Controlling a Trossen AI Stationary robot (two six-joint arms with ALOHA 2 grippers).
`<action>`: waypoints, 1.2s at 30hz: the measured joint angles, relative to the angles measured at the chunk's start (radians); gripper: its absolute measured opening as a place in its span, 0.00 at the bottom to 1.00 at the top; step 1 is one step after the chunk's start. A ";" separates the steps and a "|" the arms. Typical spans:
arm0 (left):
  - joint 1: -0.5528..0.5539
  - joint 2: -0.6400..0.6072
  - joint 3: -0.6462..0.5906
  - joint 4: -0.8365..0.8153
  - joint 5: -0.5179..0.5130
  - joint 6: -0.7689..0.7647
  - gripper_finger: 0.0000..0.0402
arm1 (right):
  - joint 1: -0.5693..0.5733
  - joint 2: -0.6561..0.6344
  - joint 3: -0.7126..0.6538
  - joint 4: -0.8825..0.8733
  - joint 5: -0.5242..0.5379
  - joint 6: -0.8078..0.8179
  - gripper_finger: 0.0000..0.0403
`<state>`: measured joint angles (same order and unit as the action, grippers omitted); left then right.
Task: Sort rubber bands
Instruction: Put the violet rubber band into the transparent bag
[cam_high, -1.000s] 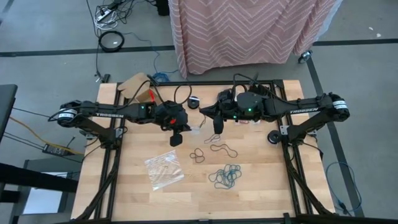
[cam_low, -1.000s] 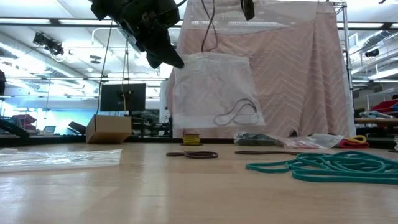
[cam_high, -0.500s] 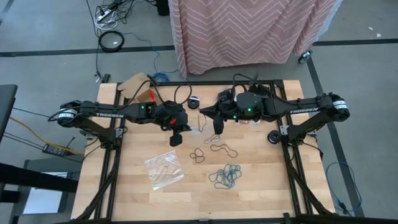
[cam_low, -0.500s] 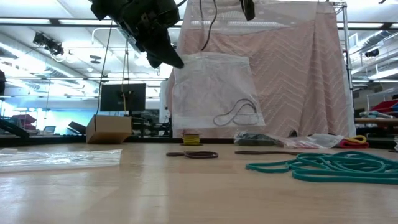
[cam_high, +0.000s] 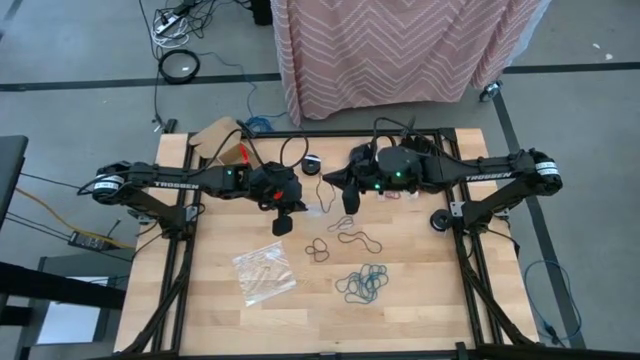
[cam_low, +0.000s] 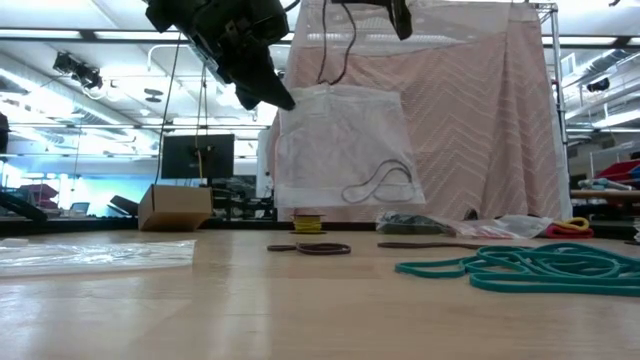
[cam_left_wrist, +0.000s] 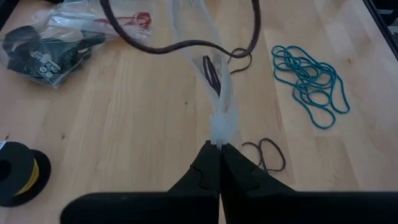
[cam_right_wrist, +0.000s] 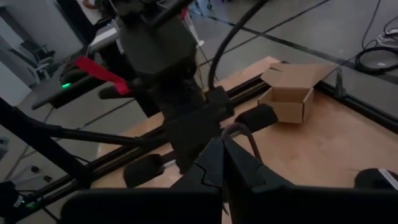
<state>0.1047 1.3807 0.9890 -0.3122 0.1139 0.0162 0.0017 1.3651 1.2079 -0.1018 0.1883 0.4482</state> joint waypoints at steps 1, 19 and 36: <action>0.000 0.000 0.000 0.000 0.000 0.004 0.00 | -0.004 0.000 0.000 -0.004 0.001 -0.002 0.00; 0.000 0.000 0.000 0.000 -0.032 0.026 0.00 | -0.063 0.000 0.000 0.028 -0.014 -0.008 0.00; 0.000 0.000 0.000 -0.023 -0.031 0.029 0.00 | -0.019 0.000 0.000 -0.022 -0.036 0.002 0.00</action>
<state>0.1047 1.3804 0.9894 -0.3355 0.0826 0.0448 -0.0171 1.3655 1.2079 -0.1242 0.1524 0.4500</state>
